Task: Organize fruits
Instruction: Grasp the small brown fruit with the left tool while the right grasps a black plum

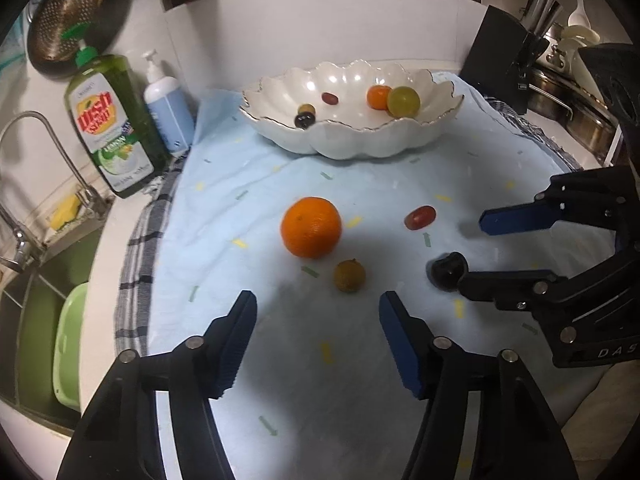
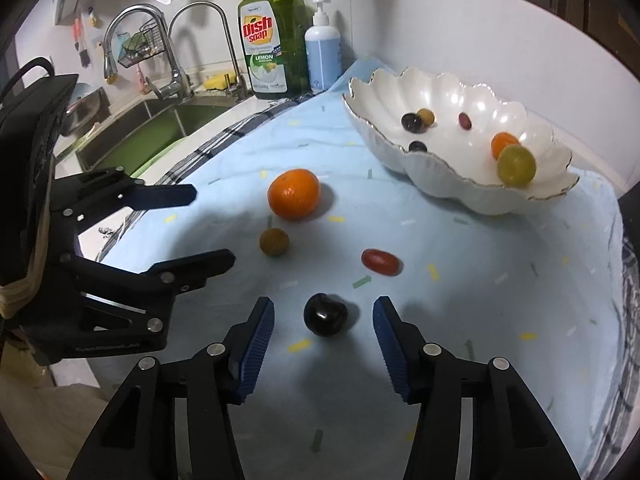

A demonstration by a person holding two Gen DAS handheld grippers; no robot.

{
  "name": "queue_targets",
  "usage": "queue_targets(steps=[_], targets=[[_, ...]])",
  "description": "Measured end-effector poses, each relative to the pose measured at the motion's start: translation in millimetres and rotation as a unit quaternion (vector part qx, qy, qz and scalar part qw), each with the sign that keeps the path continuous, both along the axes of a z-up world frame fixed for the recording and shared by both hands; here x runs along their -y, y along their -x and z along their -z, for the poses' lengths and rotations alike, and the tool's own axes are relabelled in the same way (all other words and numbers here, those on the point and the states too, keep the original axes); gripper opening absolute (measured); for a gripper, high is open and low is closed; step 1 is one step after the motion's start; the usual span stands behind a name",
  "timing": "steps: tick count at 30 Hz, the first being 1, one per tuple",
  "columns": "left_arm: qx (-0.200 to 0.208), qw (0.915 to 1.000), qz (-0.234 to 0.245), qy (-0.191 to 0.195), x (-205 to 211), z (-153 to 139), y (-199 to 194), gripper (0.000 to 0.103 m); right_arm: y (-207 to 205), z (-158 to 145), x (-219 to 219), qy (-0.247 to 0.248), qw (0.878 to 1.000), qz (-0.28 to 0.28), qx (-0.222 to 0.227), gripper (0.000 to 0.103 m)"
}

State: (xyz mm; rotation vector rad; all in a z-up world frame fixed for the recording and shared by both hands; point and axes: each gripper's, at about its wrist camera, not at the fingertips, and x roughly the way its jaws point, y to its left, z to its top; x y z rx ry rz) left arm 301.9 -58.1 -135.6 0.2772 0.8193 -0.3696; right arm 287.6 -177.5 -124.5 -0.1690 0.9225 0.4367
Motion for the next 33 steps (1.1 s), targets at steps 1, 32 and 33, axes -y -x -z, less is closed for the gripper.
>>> queue_targets(steps=[1,32,33], targets=[[-0.005,1.0,0.002,0.004,1,2,-3,0.059,-1,2,0,-0.001,1.0,-0.001,-0.004,0.048],[-0.058,0.998,0.014,0.019,26,28,-37,0.022,-22,26,3,-0.017,0.999,-0.007,-0.047,0.029],[-0.058,0.998,0.014,0.02,25,28,-37,0.022,-21,26,3,-0.017,0.999,-0.006,-0.046,0.029]])
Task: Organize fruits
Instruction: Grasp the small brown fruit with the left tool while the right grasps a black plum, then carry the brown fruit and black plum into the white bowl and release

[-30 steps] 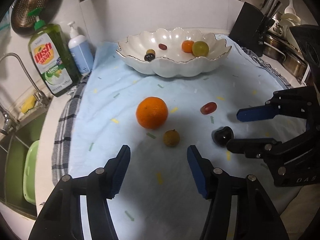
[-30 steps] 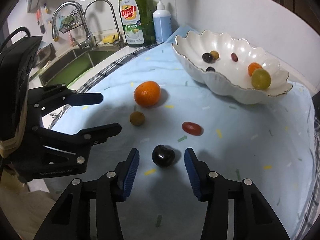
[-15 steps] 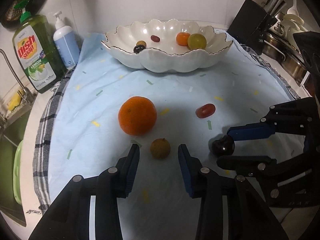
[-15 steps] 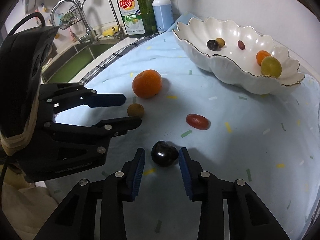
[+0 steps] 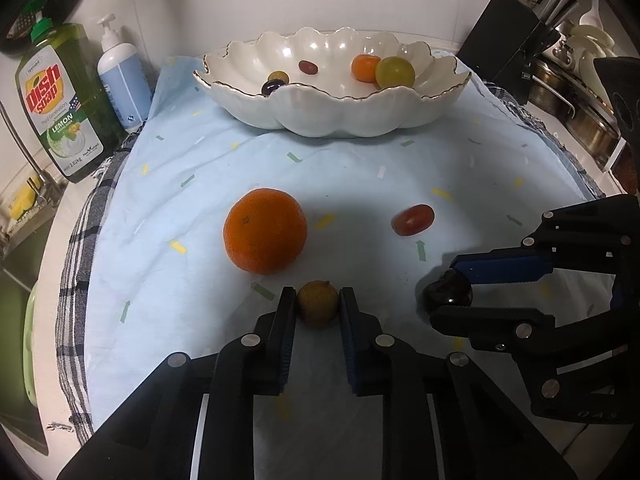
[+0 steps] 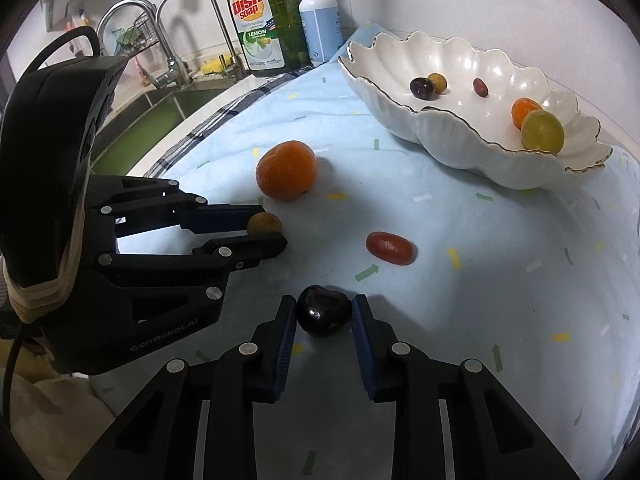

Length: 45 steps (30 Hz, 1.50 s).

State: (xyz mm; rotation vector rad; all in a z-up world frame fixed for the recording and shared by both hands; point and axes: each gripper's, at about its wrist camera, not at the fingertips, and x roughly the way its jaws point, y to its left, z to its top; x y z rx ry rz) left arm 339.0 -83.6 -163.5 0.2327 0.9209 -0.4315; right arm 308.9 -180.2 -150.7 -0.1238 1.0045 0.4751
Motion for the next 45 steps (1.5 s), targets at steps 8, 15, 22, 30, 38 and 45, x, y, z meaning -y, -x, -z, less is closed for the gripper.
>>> queue_targets(steps=[8,15,22,30,38,45], targets=[[0.011,0.9999,-0.004,0.004,-3,-9,5,0.022,4,-5,3,-0.005,1.0,0.007,0.007,0.029],[0.025,0.9996,-0.013,0.009,-5,-21,9,0.022,6,-16,6,-0.006,1.0,0.014,0.024,0.029],[0.044,0.9987,-0.026,0.01,-6,-40,13,0.022,5,-34,12,-0.011,0.998,0.024,0.055,0.029],[0.075,0.9962,-0.034,0.026,-8,-66,19,0.022,7,-56,18,-0.02,0.995,0.031,0.089,0.029],[0.112,0.9925,-0.032,0.037,-1,-89,16,0.022,5,-83,25,-0.029,0.989,0.041,0.137,0.029],[0.14,0.9885,-0.035,0.044,4,-106,4,0.022,-6,-99,38,-0.039,0.982,0.069,0.172,0.029]])
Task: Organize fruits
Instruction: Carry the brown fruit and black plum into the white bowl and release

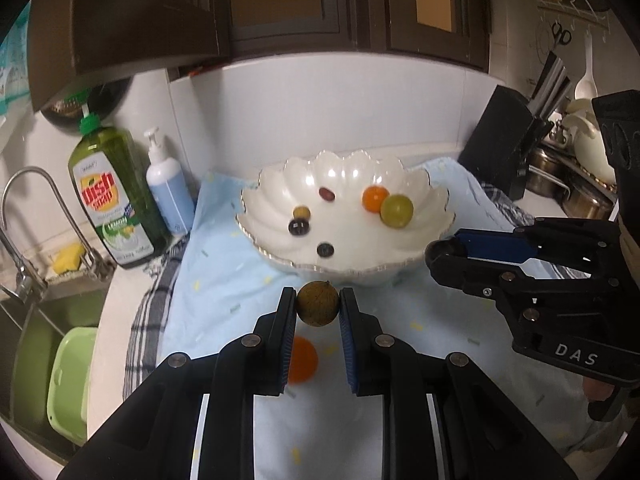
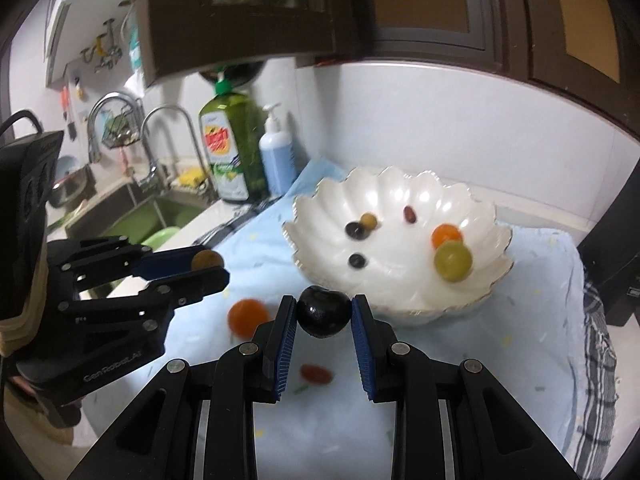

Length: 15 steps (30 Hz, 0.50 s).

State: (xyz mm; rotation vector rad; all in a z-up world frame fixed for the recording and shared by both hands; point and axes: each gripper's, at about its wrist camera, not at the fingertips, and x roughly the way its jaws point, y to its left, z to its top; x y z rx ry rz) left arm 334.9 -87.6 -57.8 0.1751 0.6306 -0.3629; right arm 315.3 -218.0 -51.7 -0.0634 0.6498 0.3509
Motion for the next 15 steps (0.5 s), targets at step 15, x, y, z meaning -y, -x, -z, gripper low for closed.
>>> queue_targets(steps=[15], targets=[[0.018,0.9998,-0.007,-0.003,18,-10,-54,0.022,-51,-14,16,-0.001,0.999,0.031,0.027,0.029]])
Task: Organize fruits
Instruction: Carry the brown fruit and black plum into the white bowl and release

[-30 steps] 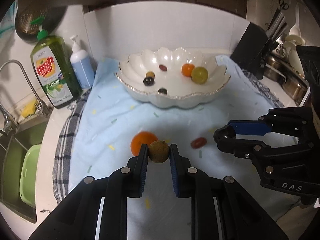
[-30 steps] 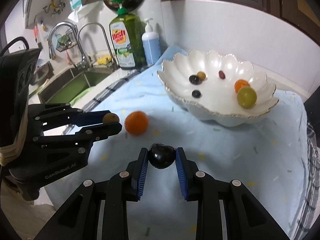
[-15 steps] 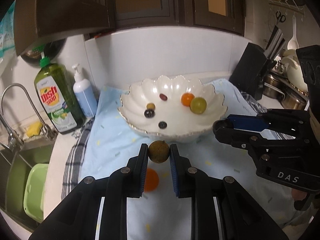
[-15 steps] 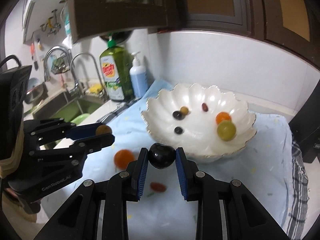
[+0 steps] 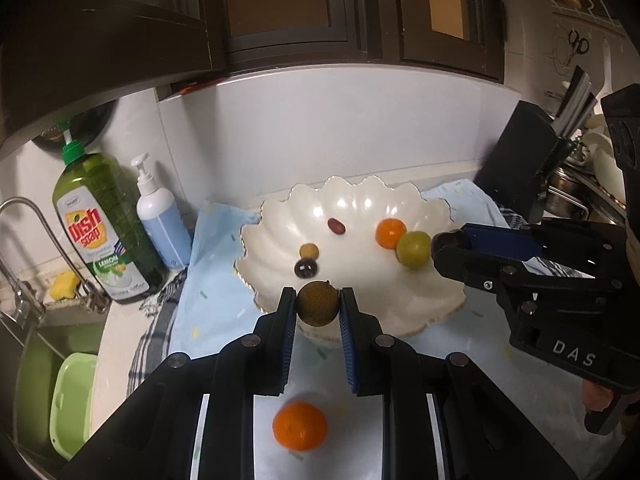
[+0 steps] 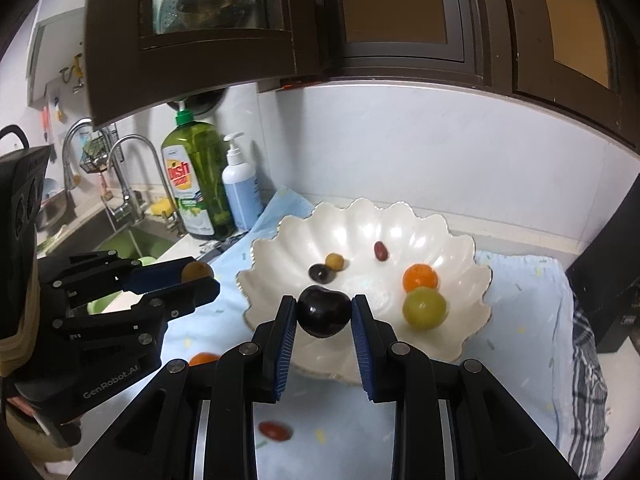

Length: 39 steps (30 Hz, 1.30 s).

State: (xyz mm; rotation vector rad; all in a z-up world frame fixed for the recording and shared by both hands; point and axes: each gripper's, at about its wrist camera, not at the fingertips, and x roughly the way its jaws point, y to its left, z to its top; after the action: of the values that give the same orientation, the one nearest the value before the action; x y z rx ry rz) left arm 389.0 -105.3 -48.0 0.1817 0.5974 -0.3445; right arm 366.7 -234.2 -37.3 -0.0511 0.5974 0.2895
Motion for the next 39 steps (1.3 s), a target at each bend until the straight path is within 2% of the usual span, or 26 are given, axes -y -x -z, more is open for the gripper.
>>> queue_targets(steps=[12,27,39], targets=[[-0.008,0.9999,0.008,-0.009,19,0,-51,0.022,-55,8,6,0.013,1.0,0.008,-0.021,0.029],[-0.068,0.9977,-0.002,-0.005,31,22,-113,0.022,-111,25,12,0.03,0.998,0.019,-0.061,0.029],[-0.097,0.995,-0.012,-0.022,42,38,-149,0.022,-147,43,18,0.034,0.993,0.033,-0.104,0.03]])
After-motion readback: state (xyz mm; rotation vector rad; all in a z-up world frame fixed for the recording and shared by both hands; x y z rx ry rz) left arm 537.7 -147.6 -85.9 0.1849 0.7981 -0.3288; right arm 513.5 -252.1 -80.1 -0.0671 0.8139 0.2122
